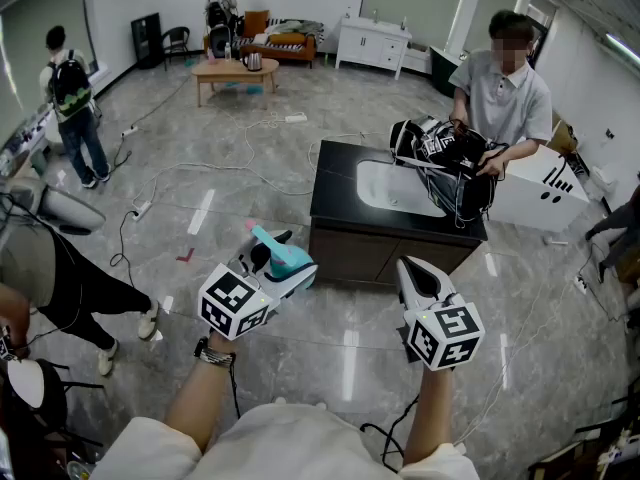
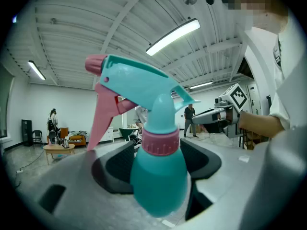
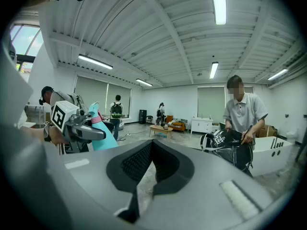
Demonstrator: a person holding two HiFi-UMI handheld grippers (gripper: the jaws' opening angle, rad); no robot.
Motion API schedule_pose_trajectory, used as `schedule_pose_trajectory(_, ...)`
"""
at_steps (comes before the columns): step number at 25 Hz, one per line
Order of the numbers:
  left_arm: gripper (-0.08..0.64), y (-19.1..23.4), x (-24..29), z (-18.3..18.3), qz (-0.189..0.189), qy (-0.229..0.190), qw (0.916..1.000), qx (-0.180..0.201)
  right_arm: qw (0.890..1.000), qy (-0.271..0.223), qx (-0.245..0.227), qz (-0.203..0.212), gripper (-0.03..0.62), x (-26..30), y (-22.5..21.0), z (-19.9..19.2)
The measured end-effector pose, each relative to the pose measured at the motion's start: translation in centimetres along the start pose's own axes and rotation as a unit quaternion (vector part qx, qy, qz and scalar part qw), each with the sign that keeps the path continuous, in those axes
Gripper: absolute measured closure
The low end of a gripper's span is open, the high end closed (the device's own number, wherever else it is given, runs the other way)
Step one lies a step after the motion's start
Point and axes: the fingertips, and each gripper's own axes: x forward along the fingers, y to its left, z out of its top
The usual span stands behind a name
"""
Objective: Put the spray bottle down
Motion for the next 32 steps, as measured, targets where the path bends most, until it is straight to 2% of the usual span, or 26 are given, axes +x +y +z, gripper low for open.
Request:
schedule_pose_trajectory(5, 0.250, -0.2, -0.5, -0.2, 0.002, 0.008, 1.0000, -0.003, 1.000, 0.008, 0.005, 0.007, 0.584, 0.0, 0.8, -0.5)
schedule_pose_trajectory(10, 0.251, -0.1, 0.8, -0.5, 0.001, 0.011, 0.9999, -0.003, 1.000, -0.010, 0.015, 0.021, 0.584, 0.3, 0.0, -0.3)
schedule_pose_trajectory(17, 0.252, -1.2, 2.6, -0.3, 0.010, 0.016, 0.9998, -0.003, 0.999, -0.009, 0.022, 0.046, 0.584, -0.4, -1.7, -1.0)
schedule_pose_trajectory(26, 0.252, -3.0, 6.2, -1.9, 0.024, 0.029, 0.9992, -0.008, 0.997, 0.005, 0.022, 0.072, 0.584, -0.8, -5.1, -3.7)
schedule_pose_trajectory(32, 0.252, -1.8, 9.5, -3.0, 0.022, 0.033, 0.9992, -0.010, 0.997, 0.006, 0.008, 0.082, 0.584, 1.6, -7.1, -4.3)
